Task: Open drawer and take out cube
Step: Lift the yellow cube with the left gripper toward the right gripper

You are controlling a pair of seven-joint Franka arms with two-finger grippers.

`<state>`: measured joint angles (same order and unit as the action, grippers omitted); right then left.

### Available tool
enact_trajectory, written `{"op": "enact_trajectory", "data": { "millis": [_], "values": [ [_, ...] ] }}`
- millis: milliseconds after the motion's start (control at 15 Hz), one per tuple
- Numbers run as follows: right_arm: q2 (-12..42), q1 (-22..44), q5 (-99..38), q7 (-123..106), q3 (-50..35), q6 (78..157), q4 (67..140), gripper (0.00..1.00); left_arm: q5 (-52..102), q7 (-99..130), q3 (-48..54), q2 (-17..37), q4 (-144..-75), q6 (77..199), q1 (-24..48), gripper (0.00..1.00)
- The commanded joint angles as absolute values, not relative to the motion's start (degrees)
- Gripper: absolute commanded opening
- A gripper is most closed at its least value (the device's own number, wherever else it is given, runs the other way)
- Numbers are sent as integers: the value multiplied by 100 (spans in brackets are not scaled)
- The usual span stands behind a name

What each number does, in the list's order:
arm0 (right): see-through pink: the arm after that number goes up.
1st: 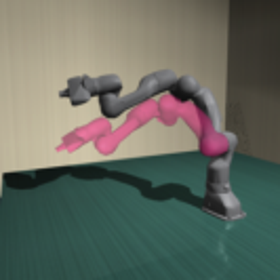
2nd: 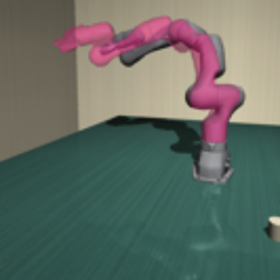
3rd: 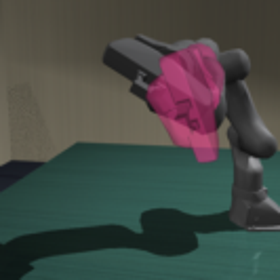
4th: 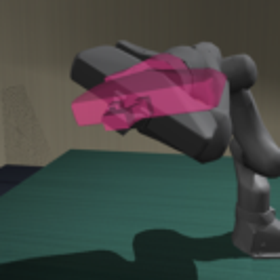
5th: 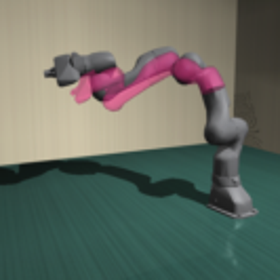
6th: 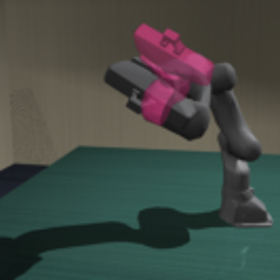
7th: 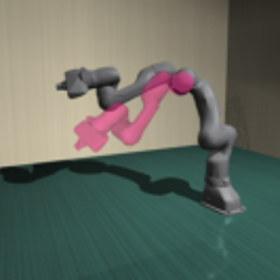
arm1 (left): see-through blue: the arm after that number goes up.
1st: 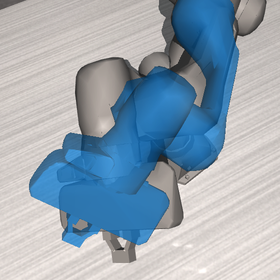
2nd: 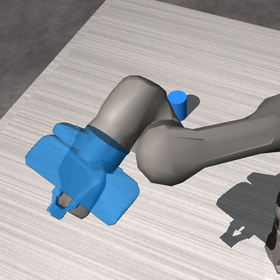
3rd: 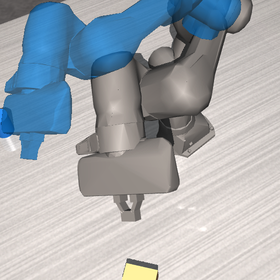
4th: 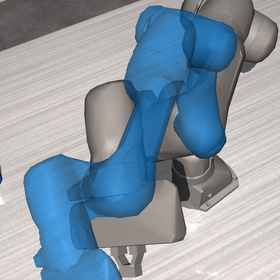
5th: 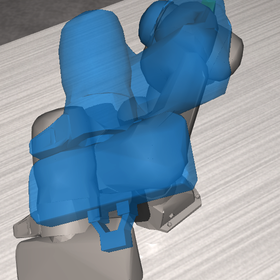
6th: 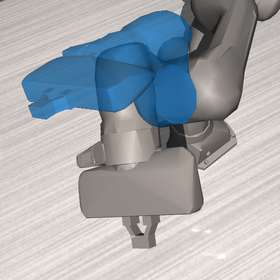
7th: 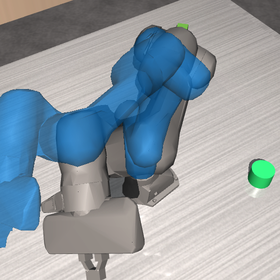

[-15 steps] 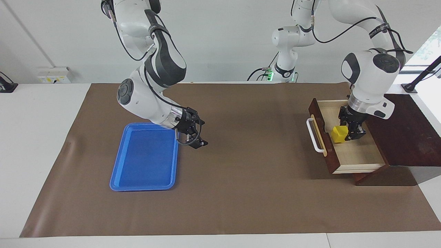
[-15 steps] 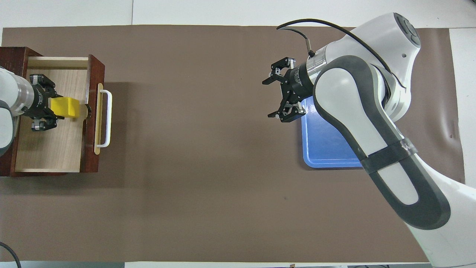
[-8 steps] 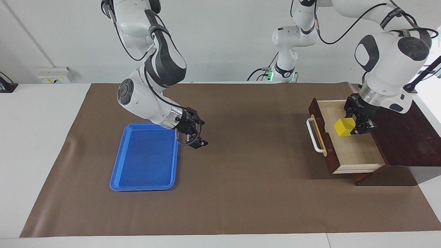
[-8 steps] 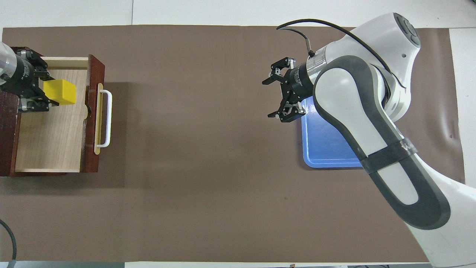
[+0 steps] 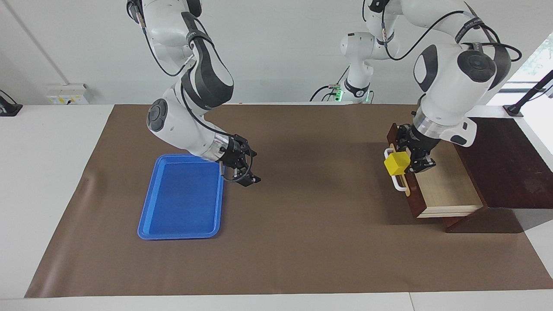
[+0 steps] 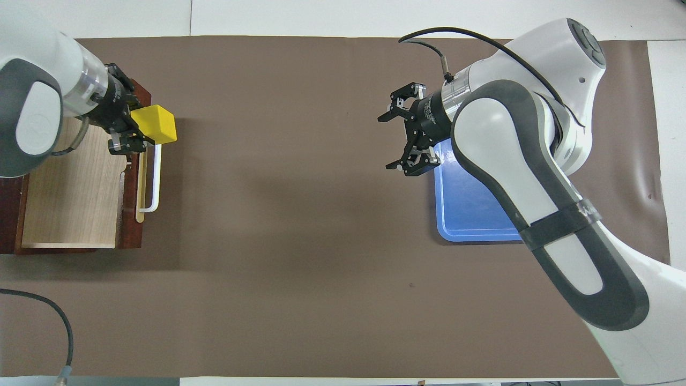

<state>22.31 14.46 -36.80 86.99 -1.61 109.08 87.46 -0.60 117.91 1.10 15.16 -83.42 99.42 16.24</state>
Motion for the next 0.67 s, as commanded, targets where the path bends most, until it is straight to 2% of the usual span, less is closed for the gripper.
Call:
{"op": "enact_trajectory", "data": {
  "millis": [0, 333, 600],
  "values": [
    [2312, 1450, -3735, 8561, -149, 10898, 8648, 97, 35, 12058, 18, 1521, -8542, 10186, 2029, 0],
    [2373, 1626, -3692, 8587, -149, 10872, 8605, 96, 35, 12471, 18, 1582, -8780, 10810, 2425, 0],
    [2663, 1644, -3744, 8596, -158, 10898, 8262, 95, -17, 12489, 9, 1635, -8850, 10784, 2724, 0]
  ]
}}
